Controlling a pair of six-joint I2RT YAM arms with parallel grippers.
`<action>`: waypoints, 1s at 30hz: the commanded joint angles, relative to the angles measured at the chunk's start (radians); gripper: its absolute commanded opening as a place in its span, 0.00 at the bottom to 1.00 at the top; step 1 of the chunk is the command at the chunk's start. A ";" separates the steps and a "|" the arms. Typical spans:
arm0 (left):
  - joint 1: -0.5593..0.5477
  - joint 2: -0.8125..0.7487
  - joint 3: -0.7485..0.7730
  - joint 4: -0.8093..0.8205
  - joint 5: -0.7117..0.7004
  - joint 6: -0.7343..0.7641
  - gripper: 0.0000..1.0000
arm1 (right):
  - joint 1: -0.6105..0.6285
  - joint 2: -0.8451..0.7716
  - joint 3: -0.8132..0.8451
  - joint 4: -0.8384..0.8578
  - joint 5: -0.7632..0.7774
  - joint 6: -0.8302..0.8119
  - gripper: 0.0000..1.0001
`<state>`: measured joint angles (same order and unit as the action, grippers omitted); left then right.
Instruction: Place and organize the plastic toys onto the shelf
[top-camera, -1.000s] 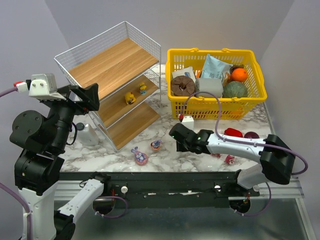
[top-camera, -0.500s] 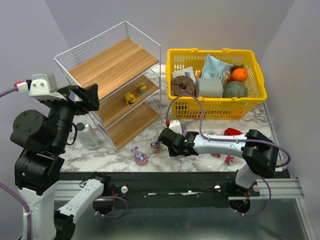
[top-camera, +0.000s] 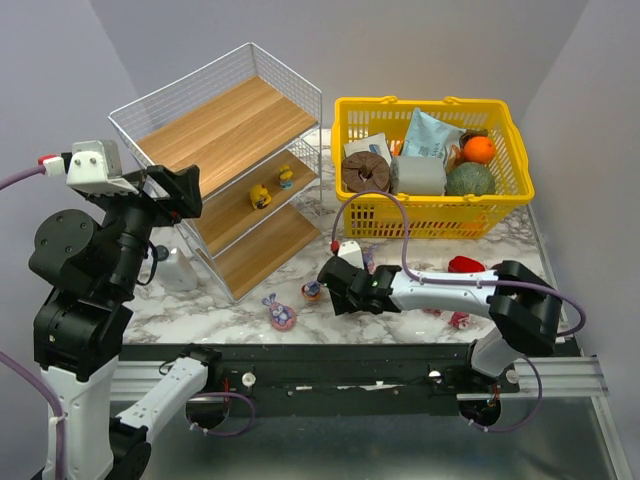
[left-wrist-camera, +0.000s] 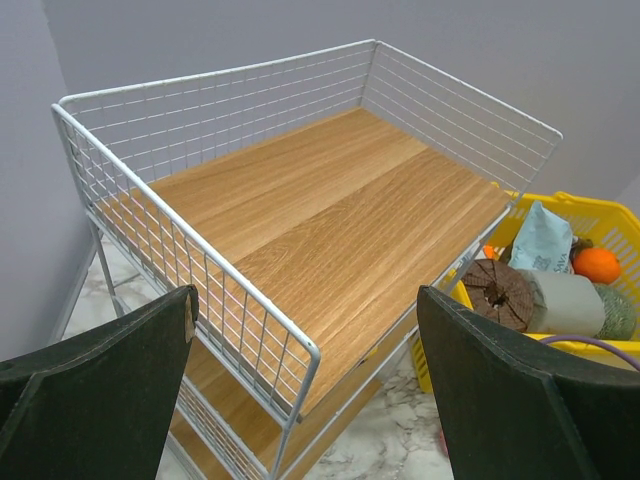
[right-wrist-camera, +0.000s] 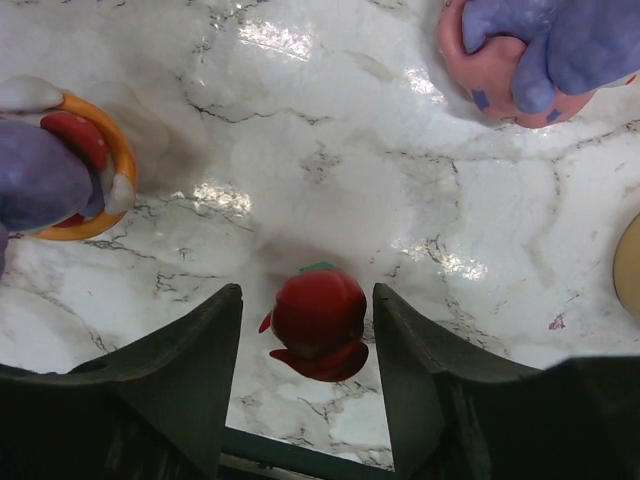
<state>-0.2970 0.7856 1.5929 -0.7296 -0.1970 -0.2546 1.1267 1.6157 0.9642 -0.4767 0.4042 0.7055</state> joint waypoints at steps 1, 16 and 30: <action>-0.007 0.015 0.027 -0.007 -0.007 0.006 0.99 | 0.008 -0.074 -0.042 0.087 -0.021 -0.018 0.66; -0.005 -0.012 -0.033 0.058 0.047 -0.002 0.99 | 0.008 -0.382 -0.334 0.504 -0.045 -0.211 0.85; -0.008 -0.299 -0.306 0.196 0.110 0.025 0.99 | 0.008 -0.359 -0.550 1.002 -0.133 -0.366 0.99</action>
<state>-0.3016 0.5705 1.3651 -0.5808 -0.1162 -0.2401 1.1271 1.2297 0.4606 0.3229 0.2813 0.4042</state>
